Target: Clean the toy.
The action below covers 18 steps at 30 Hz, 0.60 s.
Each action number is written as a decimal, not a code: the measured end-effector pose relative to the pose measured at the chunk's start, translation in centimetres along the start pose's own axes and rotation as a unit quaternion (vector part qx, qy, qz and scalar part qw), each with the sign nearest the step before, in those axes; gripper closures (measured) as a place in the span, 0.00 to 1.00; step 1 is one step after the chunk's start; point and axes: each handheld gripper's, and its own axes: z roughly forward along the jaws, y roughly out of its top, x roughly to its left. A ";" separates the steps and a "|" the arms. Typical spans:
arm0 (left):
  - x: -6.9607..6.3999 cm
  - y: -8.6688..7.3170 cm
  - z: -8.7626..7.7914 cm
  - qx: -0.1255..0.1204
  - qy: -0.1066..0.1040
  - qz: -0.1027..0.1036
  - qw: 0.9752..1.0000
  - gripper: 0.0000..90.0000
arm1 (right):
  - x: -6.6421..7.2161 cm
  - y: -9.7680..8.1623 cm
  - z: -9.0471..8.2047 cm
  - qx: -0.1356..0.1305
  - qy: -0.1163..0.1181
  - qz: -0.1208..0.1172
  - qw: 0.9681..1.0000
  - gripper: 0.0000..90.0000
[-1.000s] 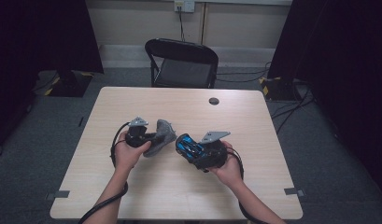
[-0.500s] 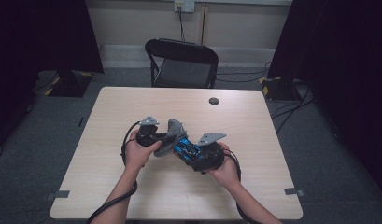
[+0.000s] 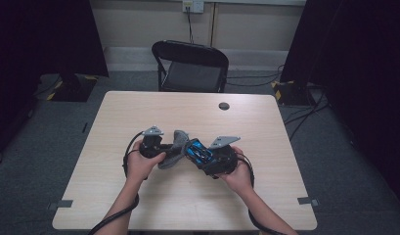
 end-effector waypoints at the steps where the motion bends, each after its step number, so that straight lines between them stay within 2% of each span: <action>1: -0.1 -0.1 0.0 0.001 -0.001 0.001 1.000 0.82 | -0.1 0.0 0.0 0.001 -0.001 0.000 1.000 0.29; 18: 0.4 -0.9 -1.9 0.017 -0.002 0.007 1.000 0.82 | -0.8 -0.2 -0.2 -0.003 -0.006 0.014 1.000 0.29</action>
